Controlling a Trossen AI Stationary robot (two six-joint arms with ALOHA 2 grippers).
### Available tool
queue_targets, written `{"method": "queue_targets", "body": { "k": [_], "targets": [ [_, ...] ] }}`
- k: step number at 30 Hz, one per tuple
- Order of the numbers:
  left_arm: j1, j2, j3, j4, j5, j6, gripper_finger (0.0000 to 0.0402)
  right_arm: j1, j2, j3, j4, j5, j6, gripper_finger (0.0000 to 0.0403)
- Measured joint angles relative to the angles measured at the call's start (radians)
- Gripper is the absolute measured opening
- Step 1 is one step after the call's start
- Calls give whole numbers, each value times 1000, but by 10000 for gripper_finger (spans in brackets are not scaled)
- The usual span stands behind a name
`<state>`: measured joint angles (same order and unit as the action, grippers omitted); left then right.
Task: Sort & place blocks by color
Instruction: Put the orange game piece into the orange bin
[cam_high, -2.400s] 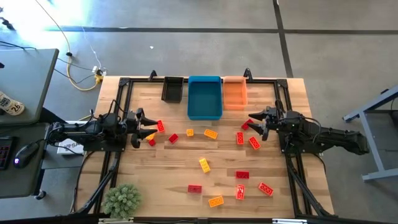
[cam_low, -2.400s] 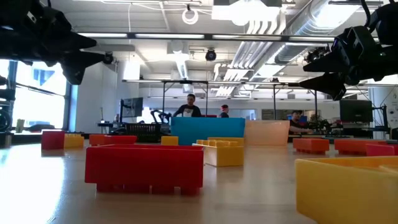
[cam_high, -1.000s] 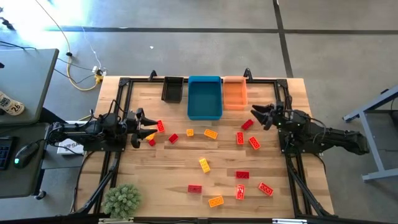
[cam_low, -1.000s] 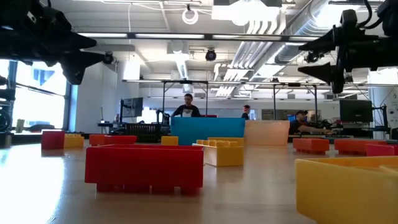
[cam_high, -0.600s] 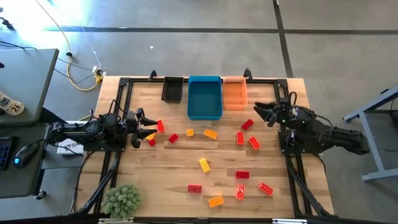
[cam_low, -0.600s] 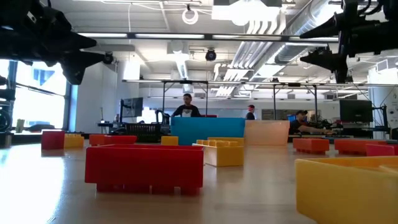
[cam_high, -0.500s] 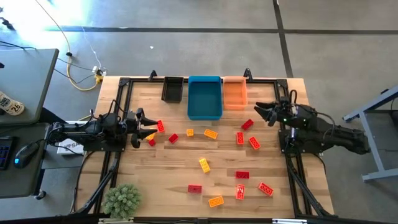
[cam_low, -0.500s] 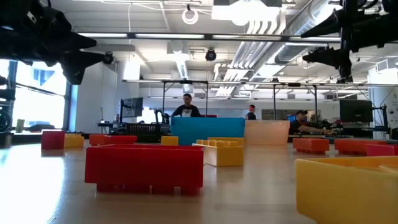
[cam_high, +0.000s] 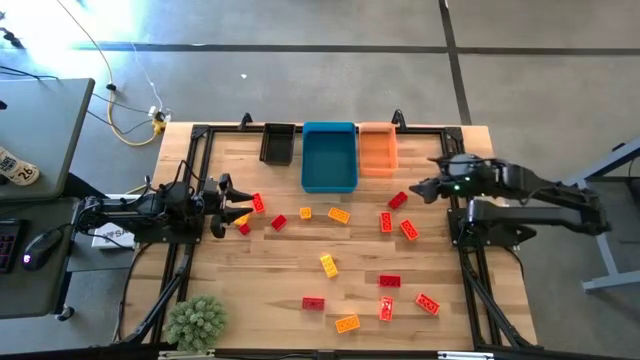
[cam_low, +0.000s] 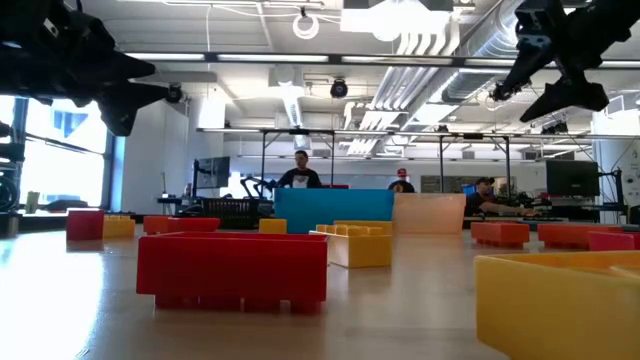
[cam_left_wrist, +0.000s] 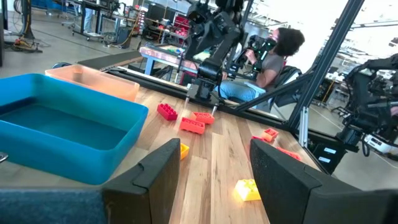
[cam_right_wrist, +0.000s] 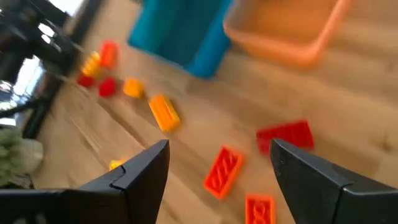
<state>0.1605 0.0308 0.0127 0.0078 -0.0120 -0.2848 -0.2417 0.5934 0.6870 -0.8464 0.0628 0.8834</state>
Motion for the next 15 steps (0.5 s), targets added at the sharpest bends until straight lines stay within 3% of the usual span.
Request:
{"method": "queue_targets", "body": {
  "k": [8, 15],
  "targets": [
    [0, 0, 0, 10, 0, 0, 184, 0, 206, 3, -64, -148, 63, 265],
    [0, 0, 0, 68, 0, 0, 184, 16, 364, 2, -66, -214, 87, 265]
  ]
}}
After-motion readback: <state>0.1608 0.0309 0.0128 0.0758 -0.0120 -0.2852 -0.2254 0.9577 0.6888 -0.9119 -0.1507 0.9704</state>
